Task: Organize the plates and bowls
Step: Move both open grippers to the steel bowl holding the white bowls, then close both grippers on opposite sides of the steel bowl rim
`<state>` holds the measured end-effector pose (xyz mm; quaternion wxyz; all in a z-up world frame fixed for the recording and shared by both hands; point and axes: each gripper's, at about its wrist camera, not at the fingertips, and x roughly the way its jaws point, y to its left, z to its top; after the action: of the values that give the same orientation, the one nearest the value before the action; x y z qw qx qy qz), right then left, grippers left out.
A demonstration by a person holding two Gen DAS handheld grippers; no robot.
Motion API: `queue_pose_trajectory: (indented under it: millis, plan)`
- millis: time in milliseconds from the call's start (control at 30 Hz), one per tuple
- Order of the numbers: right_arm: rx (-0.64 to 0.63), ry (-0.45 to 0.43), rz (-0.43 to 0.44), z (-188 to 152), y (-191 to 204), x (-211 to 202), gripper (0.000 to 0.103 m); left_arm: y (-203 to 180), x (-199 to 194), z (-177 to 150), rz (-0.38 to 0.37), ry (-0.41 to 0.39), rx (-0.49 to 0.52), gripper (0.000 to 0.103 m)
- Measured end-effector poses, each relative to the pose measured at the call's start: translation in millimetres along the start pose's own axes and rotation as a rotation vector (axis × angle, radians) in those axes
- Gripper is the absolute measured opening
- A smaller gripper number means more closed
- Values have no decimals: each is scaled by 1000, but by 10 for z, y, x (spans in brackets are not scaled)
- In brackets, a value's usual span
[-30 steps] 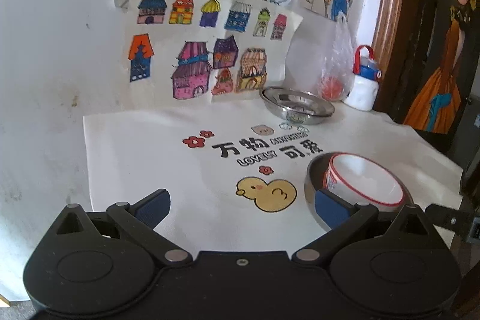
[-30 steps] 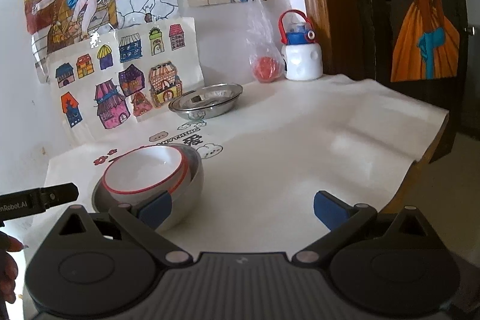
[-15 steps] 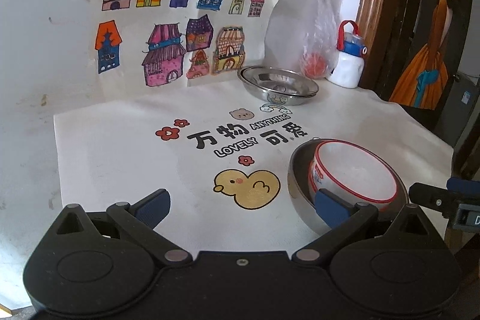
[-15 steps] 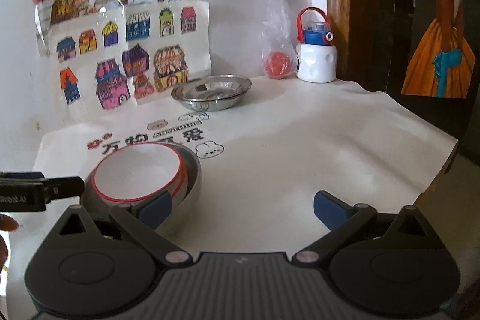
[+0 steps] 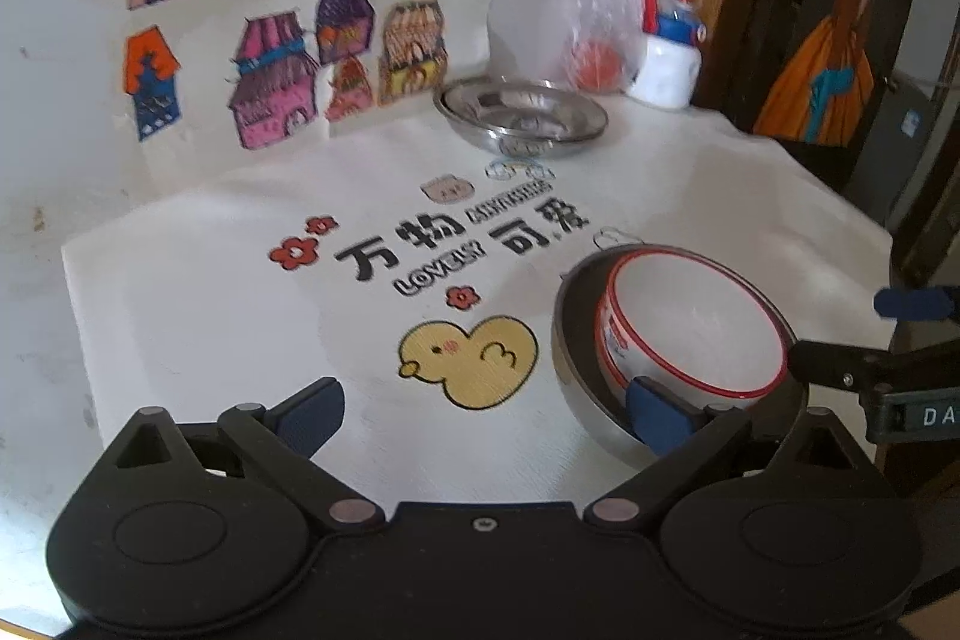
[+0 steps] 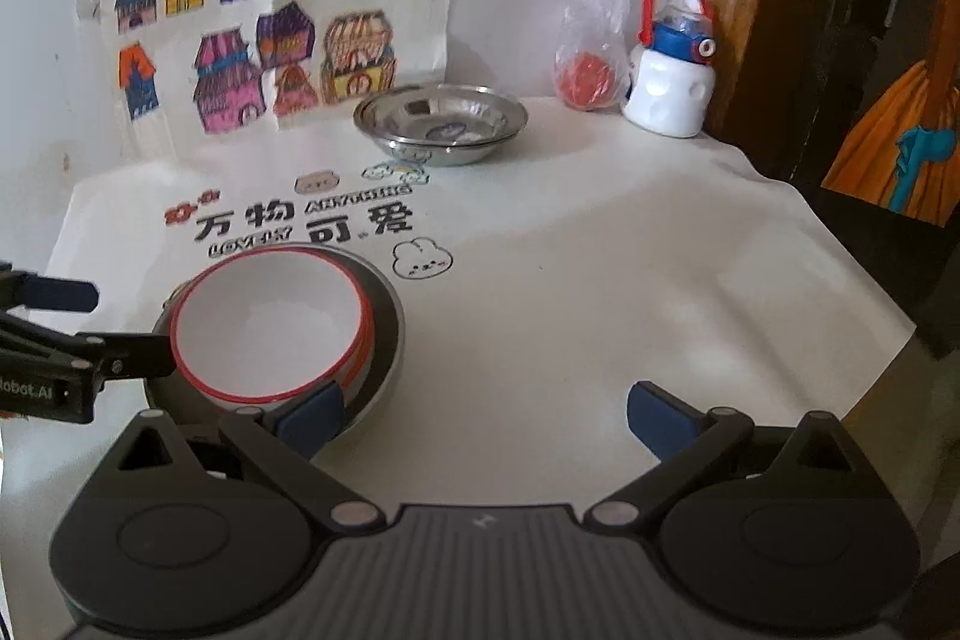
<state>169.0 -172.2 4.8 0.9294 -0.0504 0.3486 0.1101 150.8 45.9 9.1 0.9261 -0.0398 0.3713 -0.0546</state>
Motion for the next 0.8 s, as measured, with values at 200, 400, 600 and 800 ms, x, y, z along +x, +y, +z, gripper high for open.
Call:
queue_pose_trajectory:
  millis: [200, 400, 600, 800]
  plan:
    - [4, 100, 32, 136, 1, 85, 93, -26, 85, 143, -17, 81, -6, 94]
    - [74, 220, 89, 276, -89, 165, 81, -47, 182, 240, -21, 176, -16, 90]
    - [58, 297, 90, 432, -51, 233, 64, -44, 235, 365, -37, 242, -21, 81]
    - [69, 309, 99, 513, -87, 286, 60, -37, 273, 451, -50, 255, -24, 73]
